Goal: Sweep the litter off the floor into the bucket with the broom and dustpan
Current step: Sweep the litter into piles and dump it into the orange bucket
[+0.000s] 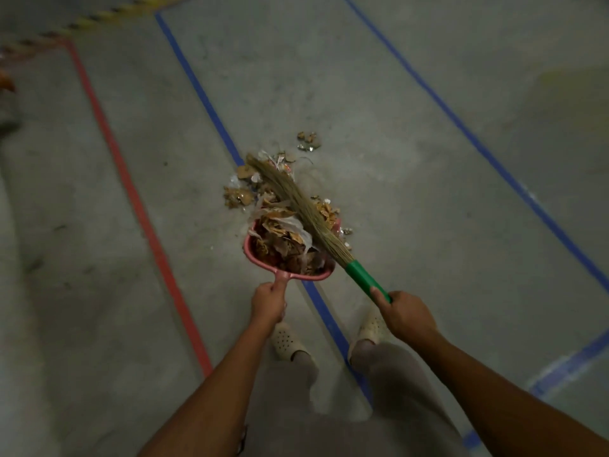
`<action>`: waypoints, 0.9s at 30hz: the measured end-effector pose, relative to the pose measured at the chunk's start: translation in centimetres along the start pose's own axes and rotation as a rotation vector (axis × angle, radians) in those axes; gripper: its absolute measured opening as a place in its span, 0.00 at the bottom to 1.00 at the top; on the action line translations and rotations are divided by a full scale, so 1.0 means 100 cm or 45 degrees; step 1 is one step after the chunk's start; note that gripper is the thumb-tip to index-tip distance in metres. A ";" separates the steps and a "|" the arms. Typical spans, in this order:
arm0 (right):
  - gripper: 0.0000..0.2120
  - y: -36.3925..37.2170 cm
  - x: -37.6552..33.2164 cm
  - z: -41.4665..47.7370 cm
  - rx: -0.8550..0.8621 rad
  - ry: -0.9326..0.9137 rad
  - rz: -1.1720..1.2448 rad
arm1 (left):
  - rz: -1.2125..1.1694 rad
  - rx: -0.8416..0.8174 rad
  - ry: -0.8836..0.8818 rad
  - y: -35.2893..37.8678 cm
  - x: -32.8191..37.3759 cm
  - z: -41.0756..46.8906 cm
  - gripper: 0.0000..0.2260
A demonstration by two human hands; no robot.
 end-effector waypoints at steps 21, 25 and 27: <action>0.29 -0.108 0.015 -0.171 0.016 -0.375 0.072 | -0.375 0.317 0.087 -0.007 -0.016 -0.261 0.27; 0.30 -0.096 0.007 -0.203 -0.051 -0.457 0.037 | -0.457 0.349 0.058 -0.021 -0.053 -0.295 0.27; 0.33 -0.087 -0.002 -0.221 -0.072 -0.501 0.016 | -0.497 0.380 0.047 -0.033 -0.075 -0.311 0.27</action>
Point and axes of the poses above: each hand's wrist, its own z-axis towards the middle knuckle, its own y-axis out of the palm, x = y × z, the point moved 10 cm from there along z, towards the middle knuckle, and after that the axes turned 9 degrees about -y, right-handed, at the moved point
